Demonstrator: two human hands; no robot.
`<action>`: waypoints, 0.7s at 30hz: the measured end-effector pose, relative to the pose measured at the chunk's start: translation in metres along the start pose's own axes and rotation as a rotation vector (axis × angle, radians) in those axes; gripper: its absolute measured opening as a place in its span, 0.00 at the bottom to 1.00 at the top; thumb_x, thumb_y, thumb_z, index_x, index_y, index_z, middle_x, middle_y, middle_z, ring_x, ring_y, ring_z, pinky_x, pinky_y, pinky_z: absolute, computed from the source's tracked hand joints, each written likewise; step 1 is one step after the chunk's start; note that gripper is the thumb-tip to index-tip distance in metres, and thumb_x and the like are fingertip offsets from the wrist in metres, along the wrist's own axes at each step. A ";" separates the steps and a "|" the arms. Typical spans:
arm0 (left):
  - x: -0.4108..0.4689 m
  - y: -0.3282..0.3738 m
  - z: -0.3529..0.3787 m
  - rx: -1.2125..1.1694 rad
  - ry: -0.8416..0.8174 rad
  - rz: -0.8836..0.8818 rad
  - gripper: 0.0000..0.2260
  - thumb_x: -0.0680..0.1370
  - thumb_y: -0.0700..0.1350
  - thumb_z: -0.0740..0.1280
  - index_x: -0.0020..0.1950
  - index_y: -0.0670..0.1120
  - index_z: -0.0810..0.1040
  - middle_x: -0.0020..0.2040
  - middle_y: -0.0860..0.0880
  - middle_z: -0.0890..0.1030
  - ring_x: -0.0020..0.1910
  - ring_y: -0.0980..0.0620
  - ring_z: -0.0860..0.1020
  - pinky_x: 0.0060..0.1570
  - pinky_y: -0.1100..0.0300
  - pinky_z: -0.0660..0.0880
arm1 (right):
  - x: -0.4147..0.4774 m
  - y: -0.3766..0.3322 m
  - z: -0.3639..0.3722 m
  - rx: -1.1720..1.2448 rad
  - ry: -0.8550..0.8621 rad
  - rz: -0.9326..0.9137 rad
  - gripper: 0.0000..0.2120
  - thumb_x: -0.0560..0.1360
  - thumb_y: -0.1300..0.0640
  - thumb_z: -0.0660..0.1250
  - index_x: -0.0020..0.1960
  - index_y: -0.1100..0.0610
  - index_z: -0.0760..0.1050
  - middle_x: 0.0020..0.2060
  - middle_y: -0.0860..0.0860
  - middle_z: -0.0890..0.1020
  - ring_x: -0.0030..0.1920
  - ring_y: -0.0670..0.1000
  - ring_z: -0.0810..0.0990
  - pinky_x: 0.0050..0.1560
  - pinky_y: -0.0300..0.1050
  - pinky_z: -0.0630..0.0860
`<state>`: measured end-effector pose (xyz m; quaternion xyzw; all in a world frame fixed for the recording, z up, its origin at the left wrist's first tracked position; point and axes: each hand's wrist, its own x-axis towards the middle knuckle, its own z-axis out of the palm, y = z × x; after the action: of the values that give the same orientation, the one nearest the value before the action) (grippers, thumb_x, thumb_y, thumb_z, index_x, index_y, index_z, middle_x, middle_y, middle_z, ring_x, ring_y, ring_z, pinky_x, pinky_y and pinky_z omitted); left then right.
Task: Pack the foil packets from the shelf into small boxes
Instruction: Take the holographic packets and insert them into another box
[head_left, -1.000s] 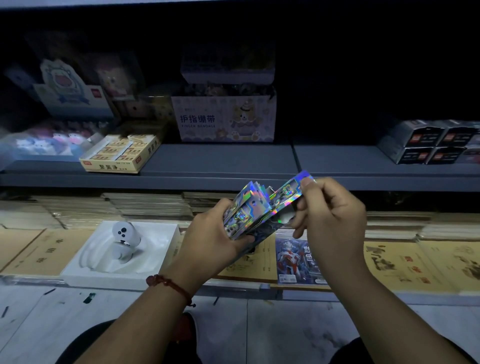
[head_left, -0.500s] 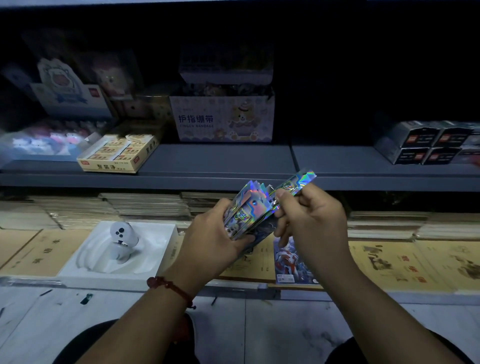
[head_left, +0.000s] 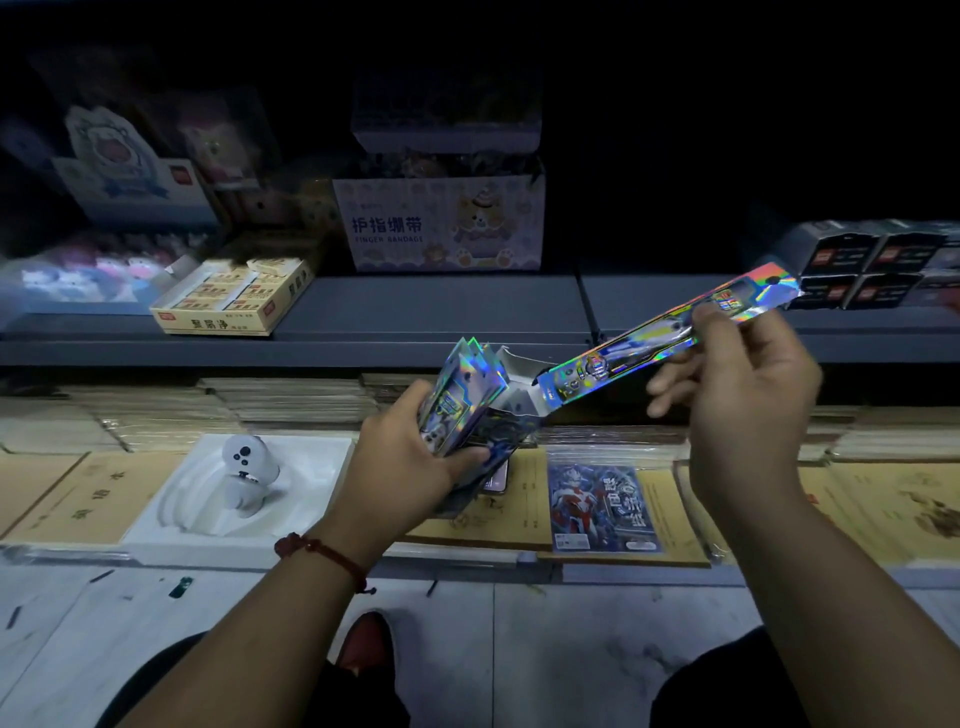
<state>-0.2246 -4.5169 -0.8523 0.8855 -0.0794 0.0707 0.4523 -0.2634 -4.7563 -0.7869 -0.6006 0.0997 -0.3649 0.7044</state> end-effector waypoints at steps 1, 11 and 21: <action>0.000 0.001 0.000 -0.020 -0.004 -0.003 0.23 0.65 0.50 0.83 0.53 0.57 0.76 0.44 0.63 0.84 0.43 0.63 0.82 0.48 0.57 0.81 | 0.000 0.000 0.000 0.001 -0.006 -0.009 0.08 0.83 0.61 0.63 0.45 0.61 0.72 0.28 0.60 0.73 0.21 0.51 0.75 0.20 0.42 0.71; -0.002 0.005 0.001 -0.072 -0.038 0.035 0.24 0.66 0.47 0.84 0.57 0.54 0.78 0.47 0.62 0.85 0.47 0.62 0.83 0.49 0.62 0.81 | -0.017 0.005 0.010 -0.083 -0.146 -0.045 0.09 0.83 0.60 0.66 0.46 0.65 0.75 0.27 0.54 0.77 0.23 0.53 0.76 0.22 0.48 0.75; -0.004 0.008 -0.003 -0.123 -0.094 0.064 0.26 0.67 0.48 0.83 0.62 0.53 0.77 0.52 0.61 0.85 0.50 0.64 0.83 0.47 0.70 0.78 | -0.026 0.027 0.020 -0.468 -0.376 0.006 0.11 0.74 0.51 0.76 0.50 0.50 0.74 0.38 0.53 0.78 0.32 0.52 0.75 0.37 0.52 0.77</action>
<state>-0.2308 -4.5190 -0.8448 0.8553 -0.1333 0.0384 0.4992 -0.2598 -4.7243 -0.8148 -0.8033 0.0505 -0.2122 0.5541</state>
